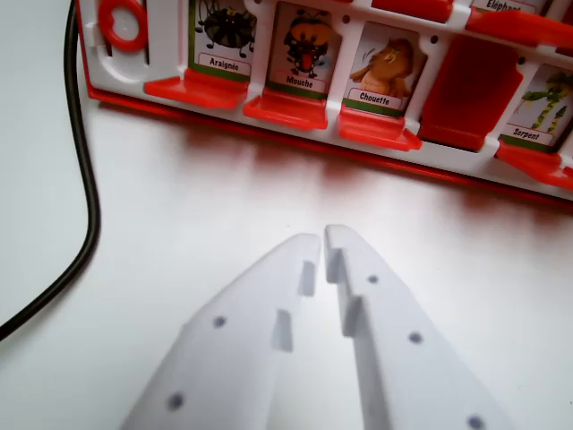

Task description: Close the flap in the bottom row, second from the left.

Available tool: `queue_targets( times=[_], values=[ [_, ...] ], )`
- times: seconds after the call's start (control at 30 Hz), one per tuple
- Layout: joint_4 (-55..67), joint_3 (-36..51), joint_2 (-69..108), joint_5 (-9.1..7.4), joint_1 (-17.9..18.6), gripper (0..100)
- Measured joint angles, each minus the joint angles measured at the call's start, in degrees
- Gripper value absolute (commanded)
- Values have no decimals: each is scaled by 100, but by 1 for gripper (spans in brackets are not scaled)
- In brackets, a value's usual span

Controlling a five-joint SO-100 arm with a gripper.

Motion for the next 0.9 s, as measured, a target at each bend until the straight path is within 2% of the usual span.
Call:
queue_targets(
  times=[0.23,0.47,0.9],
  values=[
    [-369,-105,-492,0,-105,0],
    [-598,-510,-1151,70,-229,0],
    [-773,-1002,-2030,114,-246,0]
  ],
)
